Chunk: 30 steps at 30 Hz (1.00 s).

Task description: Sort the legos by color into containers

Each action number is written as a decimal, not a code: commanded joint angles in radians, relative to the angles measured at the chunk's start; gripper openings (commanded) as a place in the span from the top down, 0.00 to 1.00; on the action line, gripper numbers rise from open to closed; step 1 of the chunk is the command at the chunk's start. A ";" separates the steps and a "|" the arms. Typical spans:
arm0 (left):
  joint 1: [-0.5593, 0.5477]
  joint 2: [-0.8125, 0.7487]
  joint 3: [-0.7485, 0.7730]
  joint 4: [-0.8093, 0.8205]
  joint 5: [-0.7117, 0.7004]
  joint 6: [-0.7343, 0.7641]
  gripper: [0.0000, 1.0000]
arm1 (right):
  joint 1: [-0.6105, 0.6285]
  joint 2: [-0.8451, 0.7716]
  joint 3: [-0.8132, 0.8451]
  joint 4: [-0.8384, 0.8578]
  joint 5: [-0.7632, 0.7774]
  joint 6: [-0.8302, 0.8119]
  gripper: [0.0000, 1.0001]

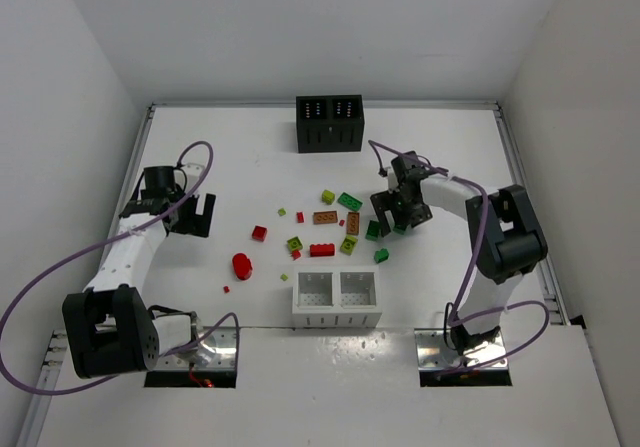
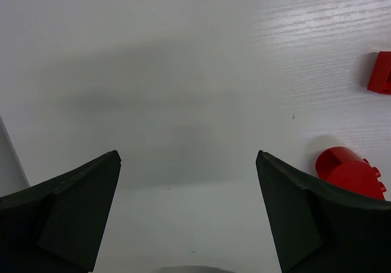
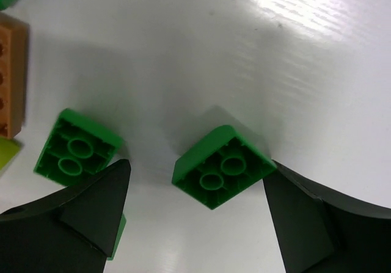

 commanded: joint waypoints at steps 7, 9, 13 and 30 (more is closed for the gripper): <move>-0.002 -0.003 -0.012 0.037 -0.013 0.000 0.00 | -0.006 0.062 0.085 0.043 0.058 -0.038 0.30; -0.002 -0.003 -0.012 0.037 -0.013 0.000 0.00 | -0.006 0.062 0.085 0.043 0.058 -0.038 0.36; -0.002 -0.003 -0.021 0.046 -0.024 0.009 0.00 | -0.006 0.002 0.030 0.032 0.049 -0.038 0.45; -0.002 0.015 -0.030 0.066 -0.006 0.018 0.00 | -0.006 -0.122 -0.102 0.013 0.067 -0.049 0.47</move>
